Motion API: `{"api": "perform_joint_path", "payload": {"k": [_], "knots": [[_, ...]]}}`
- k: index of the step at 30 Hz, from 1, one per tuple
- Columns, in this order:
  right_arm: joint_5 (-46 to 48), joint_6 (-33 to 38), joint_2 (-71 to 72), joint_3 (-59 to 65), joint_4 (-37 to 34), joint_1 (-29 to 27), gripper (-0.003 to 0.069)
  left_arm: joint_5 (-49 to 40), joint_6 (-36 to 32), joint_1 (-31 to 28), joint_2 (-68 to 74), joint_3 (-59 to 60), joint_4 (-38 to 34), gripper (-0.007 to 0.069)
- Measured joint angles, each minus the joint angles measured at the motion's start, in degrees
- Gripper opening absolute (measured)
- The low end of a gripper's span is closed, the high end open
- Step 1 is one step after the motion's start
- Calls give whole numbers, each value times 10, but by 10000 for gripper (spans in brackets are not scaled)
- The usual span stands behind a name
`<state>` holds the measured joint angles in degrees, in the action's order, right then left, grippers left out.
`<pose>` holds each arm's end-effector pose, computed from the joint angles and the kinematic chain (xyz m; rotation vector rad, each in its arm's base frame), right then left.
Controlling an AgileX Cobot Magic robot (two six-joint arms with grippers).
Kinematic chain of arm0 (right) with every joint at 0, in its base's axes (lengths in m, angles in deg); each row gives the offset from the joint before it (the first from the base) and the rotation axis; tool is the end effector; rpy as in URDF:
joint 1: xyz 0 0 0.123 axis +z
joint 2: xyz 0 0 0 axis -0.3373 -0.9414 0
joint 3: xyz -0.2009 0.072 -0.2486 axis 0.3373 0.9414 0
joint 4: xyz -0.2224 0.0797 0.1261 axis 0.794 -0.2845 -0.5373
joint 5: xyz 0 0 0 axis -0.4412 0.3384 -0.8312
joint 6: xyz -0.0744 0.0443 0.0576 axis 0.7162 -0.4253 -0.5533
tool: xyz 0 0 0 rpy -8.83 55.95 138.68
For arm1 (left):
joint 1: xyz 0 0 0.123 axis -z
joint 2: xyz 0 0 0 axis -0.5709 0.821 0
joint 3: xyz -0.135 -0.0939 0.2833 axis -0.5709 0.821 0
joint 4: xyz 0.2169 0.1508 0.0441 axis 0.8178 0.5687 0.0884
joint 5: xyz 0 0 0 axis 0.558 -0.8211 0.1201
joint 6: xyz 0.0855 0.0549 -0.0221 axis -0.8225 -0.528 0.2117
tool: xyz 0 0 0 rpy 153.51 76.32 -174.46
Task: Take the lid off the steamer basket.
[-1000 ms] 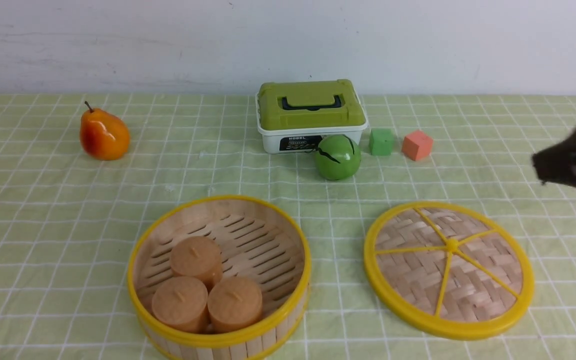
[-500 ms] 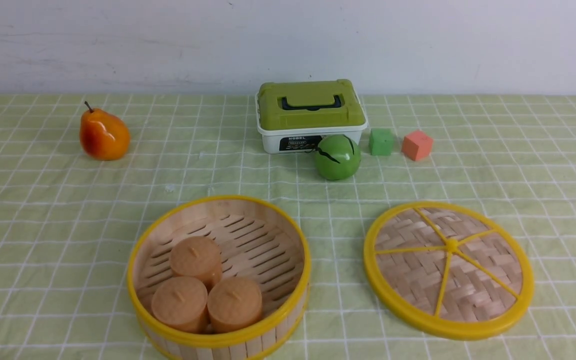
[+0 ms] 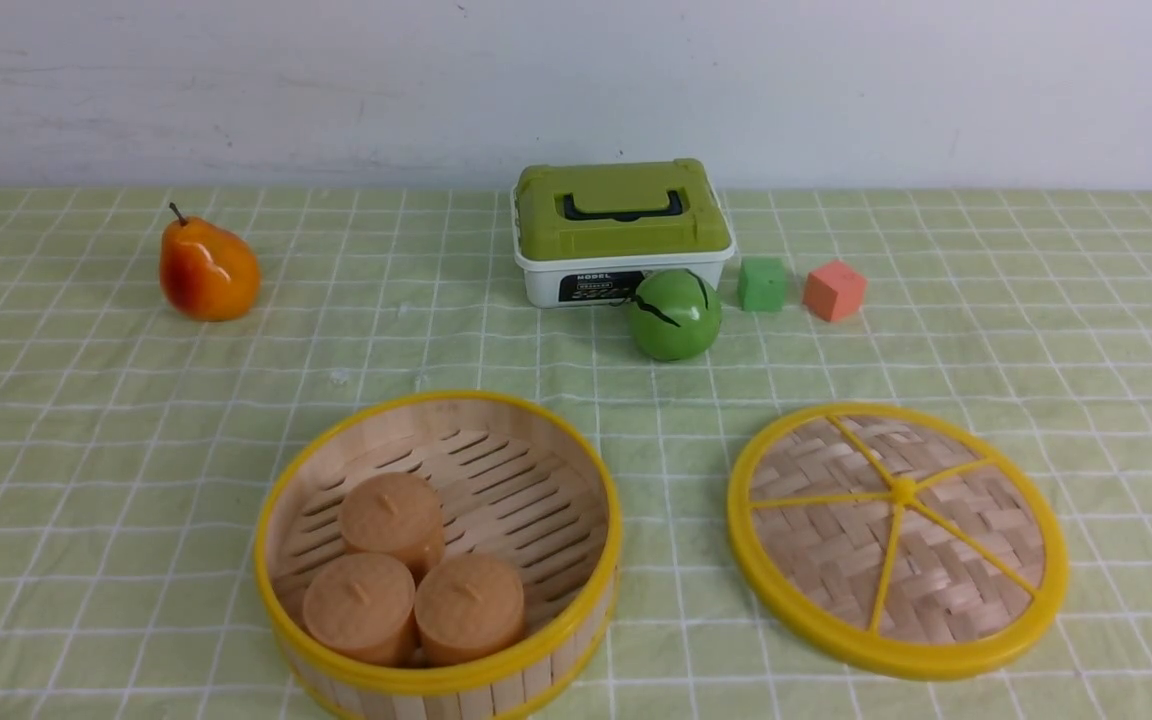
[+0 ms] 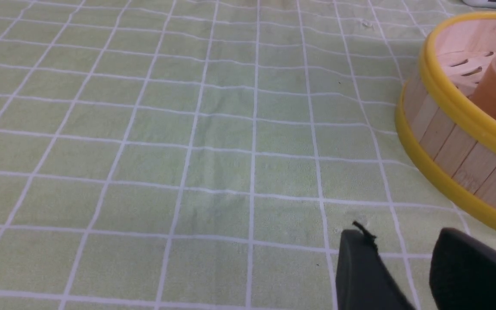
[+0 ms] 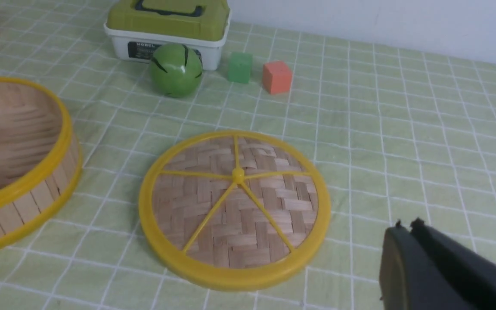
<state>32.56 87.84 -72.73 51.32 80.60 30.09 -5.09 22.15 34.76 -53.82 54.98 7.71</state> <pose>0.0342 0.0058 0.3452 -0.1728 1.8854 0.1162 0.0378 0.0006 0.1630 -0.1395 1.8912 -0.0915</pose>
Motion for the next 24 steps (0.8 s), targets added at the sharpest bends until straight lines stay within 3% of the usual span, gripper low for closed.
{"api": "perform_joint_path", "payload": {"k": [3,4,5,7,10,14,19,24], "knots": [[-92,8,0,41,1,0,-15,0,0,0,0,0,0,239],[-185,10,1,89,0,0,-13,0,0,0,0,0,0,239],[-197,10,1,96,0,0,-13,0,0,0,0,0,0,239],[-318,3,16,186,-4,0,-12,0,0,0,0,0,0,239],[-377,-31,66,283,-4,-2,-10,0,0,0,0,0,0,239],[-354,-69,132,362,-4,-33,-6,0,0,0,0,0,0,239],[-265,-81,171,366,-4,-88,3,0,0,0,0,0,0,239],[-216,-82,172,364,0,-103,8,0,0,0,0,0,0,239]]}}
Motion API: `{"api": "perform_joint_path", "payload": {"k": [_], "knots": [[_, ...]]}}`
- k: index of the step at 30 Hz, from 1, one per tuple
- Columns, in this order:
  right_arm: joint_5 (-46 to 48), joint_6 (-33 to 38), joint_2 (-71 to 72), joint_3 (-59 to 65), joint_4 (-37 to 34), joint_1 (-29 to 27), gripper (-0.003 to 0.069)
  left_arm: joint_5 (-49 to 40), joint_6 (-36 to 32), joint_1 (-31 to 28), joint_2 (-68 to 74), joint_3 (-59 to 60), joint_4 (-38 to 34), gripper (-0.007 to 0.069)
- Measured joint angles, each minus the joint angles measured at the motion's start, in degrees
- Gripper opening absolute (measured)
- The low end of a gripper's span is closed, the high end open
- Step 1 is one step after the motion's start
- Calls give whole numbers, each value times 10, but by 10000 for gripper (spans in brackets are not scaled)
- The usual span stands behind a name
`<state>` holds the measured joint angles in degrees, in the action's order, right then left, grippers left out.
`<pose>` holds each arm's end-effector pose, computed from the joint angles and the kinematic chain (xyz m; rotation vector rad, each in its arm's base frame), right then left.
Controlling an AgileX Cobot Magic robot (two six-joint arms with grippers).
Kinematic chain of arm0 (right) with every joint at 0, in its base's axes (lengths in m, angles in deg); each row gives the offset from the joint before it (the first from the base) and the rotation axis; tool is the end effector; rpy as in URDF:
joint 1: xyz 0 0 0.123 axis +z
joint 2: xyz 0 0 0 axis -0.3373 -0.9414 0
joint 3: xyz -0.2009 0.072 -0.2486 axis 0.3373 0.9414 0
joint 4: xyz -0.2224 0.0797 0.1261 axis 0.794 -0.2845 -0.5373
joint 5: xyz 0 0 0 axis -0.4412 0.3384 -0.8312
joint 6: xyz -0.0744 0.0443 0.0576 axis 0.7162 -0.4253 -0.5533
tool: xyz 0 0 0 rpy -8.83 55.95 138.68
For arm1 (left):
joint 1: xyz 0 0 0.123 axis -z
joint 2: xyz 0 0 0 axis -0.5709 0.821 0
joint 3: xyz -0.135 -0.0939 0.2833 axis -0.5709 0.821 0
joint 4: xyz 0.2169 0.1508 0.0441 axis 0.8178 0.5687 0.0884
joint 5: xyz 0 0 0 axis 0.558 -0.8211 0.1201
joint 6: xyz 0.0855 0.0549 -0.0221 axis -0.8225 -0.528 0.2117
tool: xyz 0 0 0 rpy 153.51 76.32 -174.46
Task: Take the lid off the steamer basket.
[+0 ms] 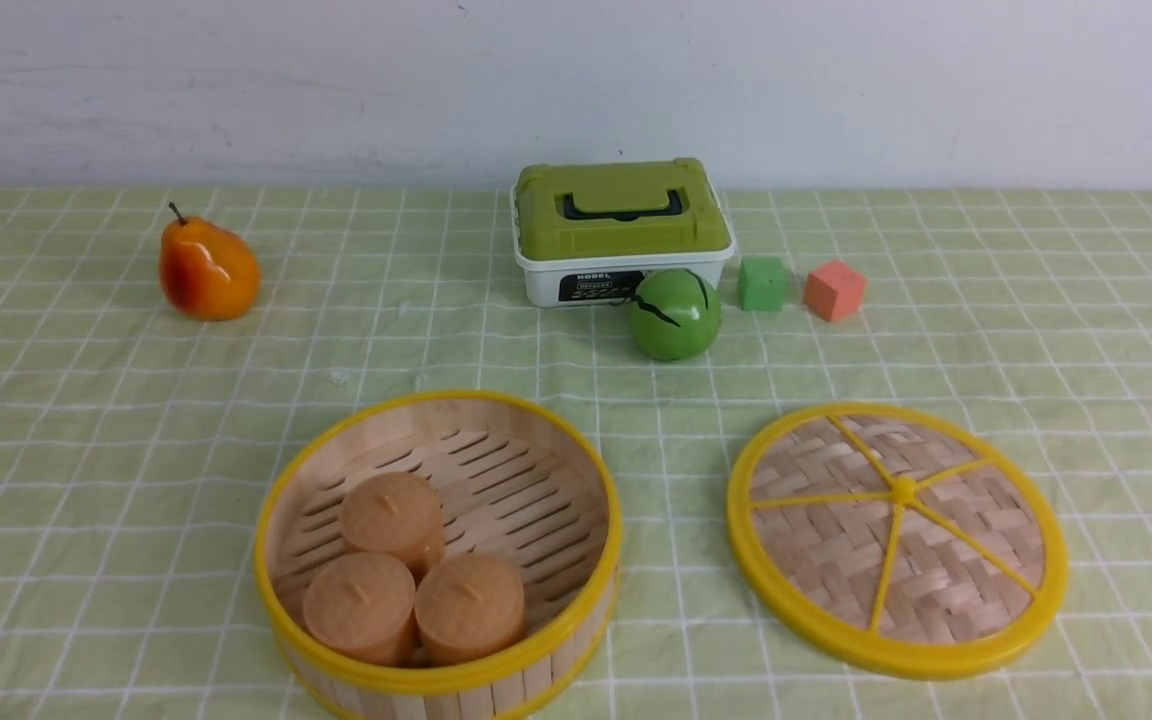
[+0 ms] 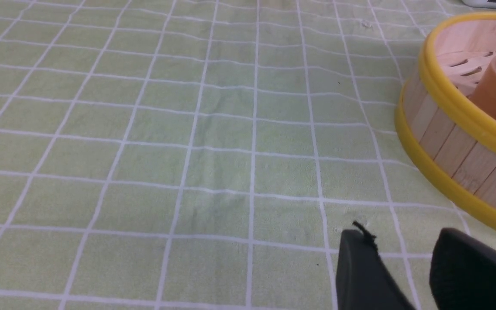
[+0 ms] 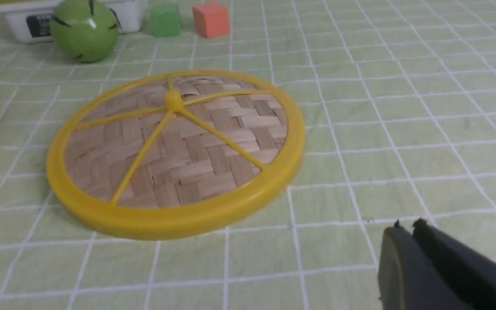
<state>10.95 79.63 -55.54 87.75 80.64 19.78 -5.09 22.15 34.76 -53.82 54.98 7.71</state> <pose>0.0390 -0.0002 0.1696 0.1269 1.8469 0.0938 0.0378 0.0006 0.1630 -0.1395 1.8912 -0.0915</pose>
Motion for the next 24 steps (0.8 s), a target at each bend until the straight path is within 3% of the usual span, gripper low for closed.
{"api": "perform_joint_path", "payload": {"k": [24], "knots": [[19,-1,0,-3,0,-1,39,0,0,0,0,0,0,239]]}}
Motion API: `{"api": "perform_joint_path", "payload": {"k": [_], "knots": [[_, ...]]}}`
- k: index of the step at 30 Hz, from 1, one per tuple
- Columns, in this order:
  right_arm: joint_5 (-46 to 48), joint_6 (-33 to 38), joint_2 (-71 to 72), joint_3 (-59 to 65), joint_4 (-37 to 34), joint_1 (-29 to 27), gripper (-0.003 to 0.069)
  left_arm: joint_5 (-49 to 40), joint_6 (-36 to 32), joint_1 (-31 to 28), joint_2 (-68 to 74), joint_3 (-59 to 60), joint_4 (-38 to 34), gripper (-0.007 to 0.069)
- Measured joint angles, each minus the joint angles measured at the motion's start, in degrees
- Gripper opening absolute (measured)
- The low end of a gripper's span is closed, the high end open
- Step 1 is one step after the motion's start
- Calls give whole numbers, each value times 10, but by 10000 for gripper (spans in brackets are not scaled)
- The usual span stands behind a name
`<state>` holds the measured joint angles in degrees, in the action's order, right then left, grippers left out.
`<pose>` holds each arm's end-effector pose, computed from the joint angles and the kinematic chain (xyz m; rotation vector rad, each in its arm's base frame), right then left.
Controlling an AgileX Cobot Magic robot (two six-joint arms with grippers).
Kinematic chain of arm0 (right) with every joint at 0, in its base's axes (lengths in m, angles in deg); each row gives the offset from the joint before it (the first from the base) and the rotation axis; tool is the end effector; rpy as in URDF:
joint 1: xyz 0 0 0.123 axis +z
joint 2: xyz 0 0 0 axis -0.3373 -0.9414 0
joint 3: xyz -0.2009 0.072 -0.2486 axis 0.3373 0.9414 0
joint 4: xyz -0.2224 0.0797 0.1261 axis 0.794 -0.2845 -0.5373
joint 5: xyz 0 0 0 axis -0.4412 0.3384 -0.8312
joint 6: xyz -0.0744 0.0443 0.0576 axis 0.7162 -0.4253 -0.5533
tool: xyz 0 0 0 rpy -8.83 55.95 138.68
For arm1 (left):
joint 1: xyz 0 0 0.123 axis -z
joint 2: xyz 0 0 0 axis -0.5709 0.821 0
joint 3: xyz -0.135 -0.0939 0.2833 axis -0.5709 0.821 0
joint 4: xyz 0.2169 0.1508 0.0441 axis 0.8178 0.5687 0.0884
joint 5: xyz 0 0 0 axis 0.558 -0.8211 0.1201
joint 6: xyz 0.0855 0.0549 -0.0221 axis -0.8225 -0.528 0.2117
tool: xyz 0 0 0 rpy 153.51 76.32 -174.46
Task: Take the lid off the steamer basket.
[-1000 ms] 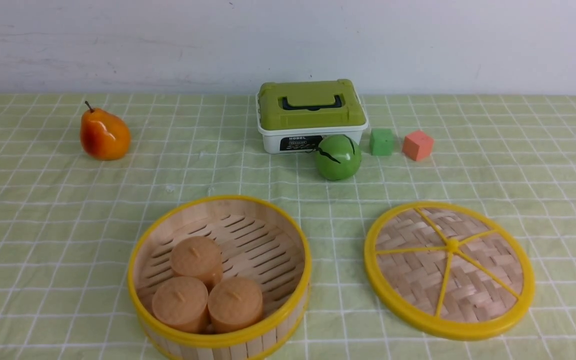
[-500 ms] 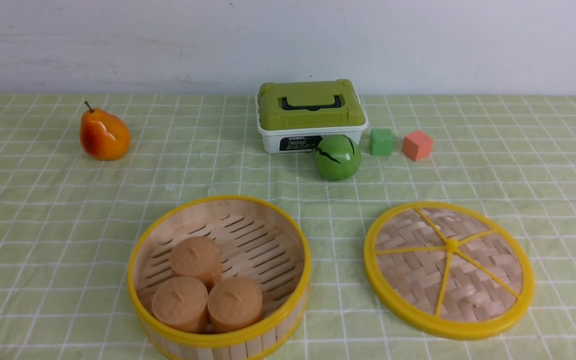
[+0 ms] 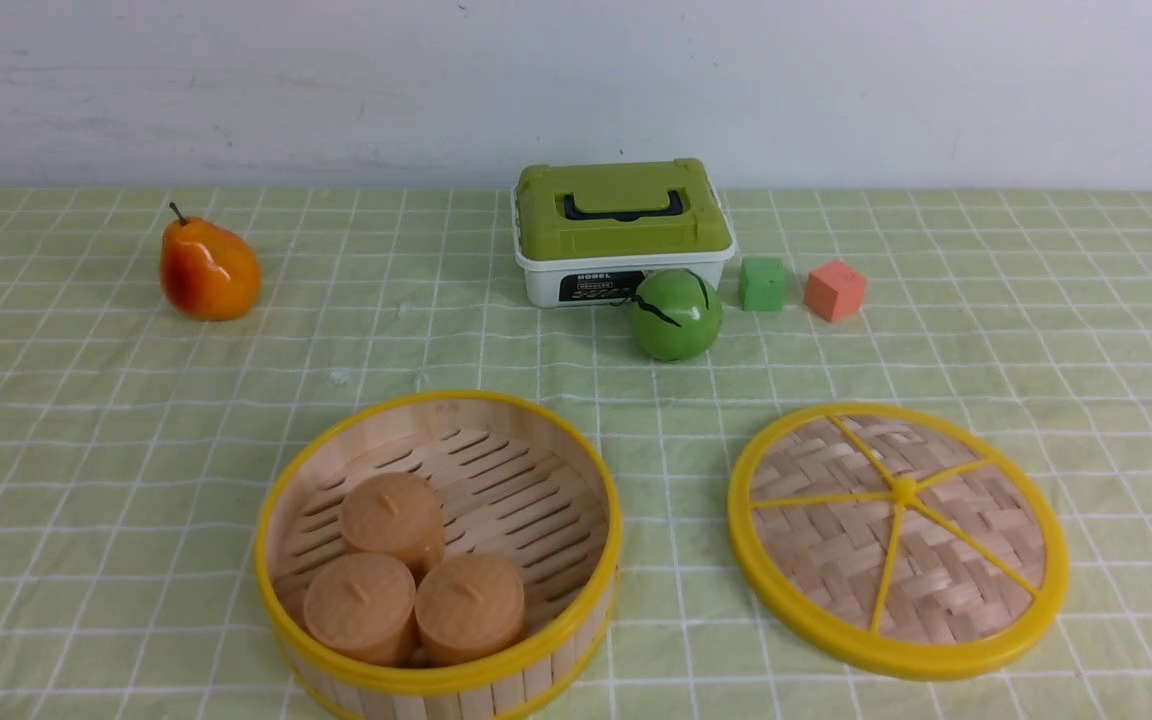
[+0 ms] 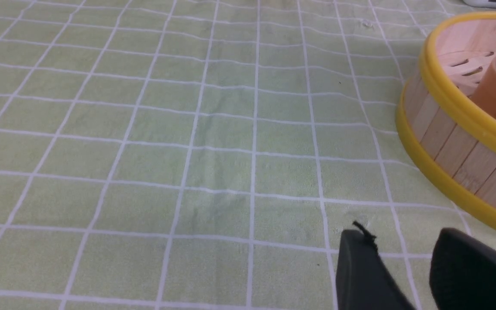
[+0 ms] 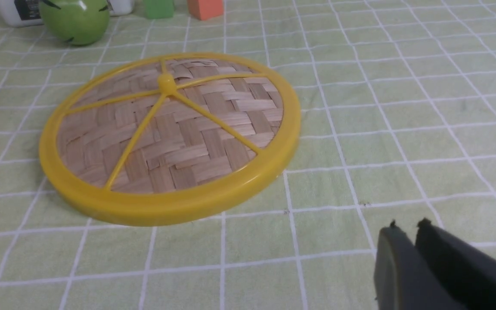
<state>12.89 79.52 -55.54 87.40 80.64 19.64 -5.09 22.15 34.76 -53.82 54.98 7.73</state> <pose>0.0379 -0.0004 0.1685 0.1331 1.8743 0.0919 0.0378 0.0006 0.1630 -0.1393 1.8912 -0.0912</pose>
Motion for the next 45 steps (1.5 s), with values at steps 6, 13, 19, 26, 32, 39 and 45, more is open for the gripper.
{"api": "perform_joint_path", "payload": {"k": [6,13,19,26,32,39,45], "knots": [[0,0,0,0,0,0,46,0,0,0,0,0,0,239],[0,0,0,0,0,0,57,0,0,0,0,0,0,239],[0,0,0,0,0,0,66,0,0,0,0,0,0,239],[0,0,0,0,0,0,73,0,0,0,0,0,0,239],[0,0,0,0,0,0,78,0,0,0,0,0,0,239],[0,0,0,0,0,0,90,0,0,0,0,0,0,239],[0,0,0,0,0,0,97,0,0,0,0,0,0,239]]}}
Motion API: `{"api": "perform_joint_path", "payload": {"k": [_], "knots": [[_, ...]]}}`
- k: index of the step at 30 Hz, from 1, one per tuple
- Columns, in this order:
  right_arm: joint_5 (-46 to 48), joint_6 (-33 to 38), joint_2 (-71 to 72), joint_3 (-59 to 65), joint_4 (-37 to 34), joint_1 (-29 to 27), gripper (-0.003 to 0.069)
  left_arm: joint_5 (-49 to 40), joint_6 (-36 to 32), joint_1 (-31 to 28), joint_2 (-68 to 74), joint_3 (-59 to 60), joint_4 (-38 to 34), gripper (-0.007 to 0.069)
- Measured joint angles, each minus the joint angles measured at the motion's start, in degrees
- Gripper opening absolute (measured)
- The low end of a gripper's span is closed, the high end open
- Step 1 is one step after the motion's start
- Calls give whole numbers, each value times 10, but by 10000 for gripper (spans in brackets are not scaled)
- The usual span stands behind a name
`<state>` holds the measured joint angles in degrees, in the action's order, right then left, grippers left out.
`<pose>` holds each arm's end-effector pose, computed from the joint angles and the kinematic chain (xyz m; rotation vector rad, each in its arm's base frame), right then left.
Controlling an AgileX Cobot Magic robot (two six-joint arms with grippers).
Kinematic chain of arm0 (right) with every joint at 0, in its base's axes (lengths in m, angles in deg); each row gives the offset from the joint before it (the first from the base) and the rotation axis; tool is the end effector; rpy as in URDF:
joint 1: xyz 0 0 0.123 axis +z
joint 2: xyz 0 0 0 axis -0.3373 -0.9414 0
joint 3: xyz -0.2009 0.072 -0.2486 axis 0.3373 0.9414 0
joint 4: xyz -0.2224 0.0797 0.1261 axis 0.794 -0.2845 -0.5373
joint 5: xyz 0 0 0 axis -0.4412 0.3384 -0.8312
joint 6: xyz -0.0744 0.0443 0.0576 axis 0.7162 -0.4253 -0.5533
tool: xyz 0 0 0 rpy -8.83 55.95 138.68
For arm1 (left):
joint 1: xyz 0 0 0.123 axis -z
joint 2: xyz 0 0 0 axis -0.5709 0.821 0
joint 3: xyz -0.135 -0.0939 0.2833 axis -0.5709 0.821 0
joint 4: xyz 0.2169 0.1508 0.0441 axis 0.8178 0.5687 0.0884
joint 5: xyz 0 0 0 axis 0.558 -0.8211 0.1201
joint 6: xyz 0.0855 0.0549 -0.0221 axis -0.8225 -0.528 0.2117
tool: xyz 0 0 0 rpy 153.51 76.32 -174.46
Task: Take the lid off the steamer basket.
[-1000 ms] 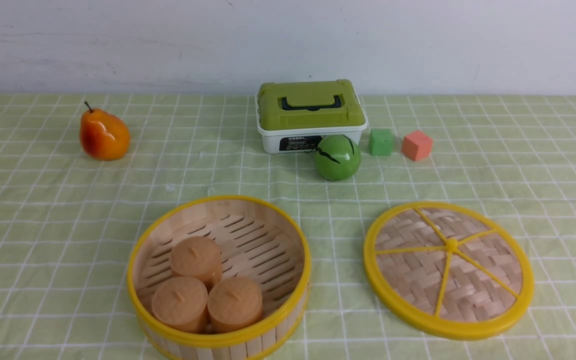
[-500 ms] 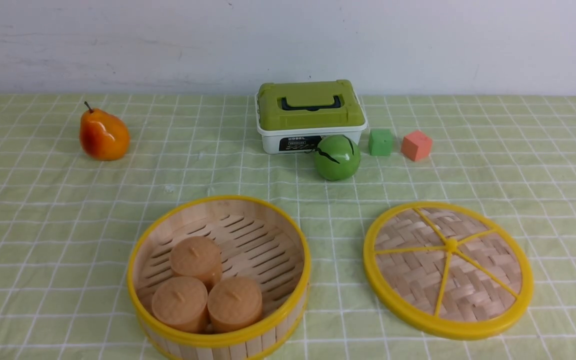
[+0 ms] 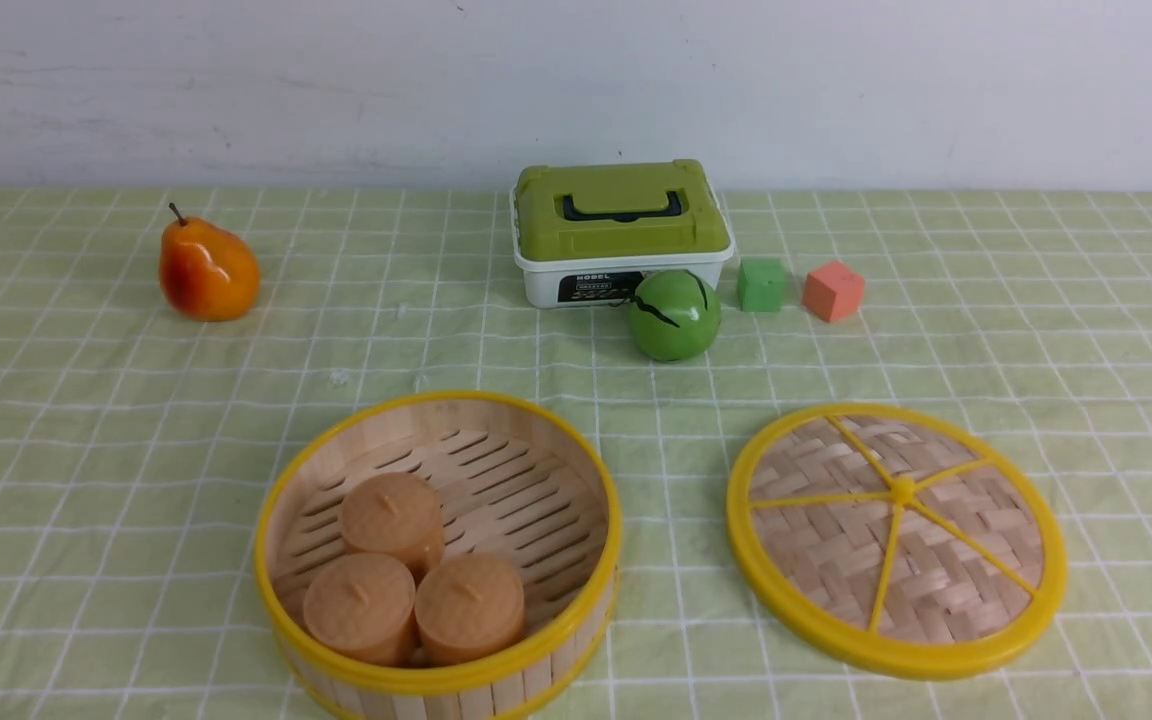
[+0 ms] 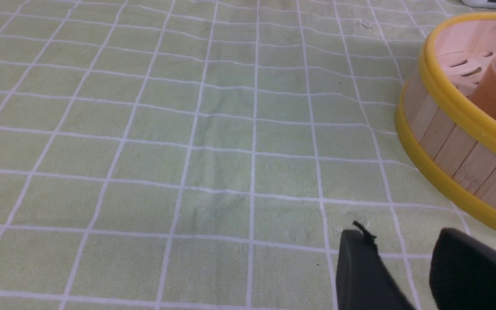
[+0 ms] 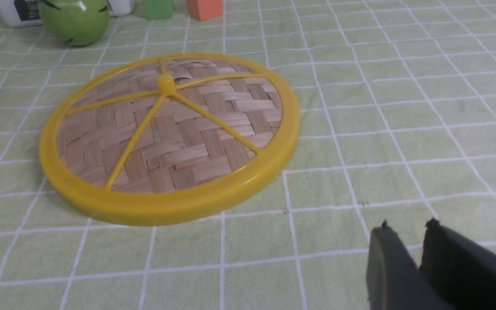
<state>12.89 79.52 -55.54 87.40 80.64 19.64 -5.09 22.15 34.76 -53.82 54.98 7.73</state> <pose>0.0379 -0.0004 0.1685 0.1331 1.8743 0.0919 0.0378 0.0006 0.1630 -0.1393 1.8912 -0.0912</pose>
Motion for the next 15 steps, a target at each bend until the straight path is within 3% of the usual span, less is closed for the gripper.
{"api": "perform_joint_path", "payload": {"k": [15], "knots": [[0,0,0,0,0,0,115,0,0,0,0,0,0,239]]}}
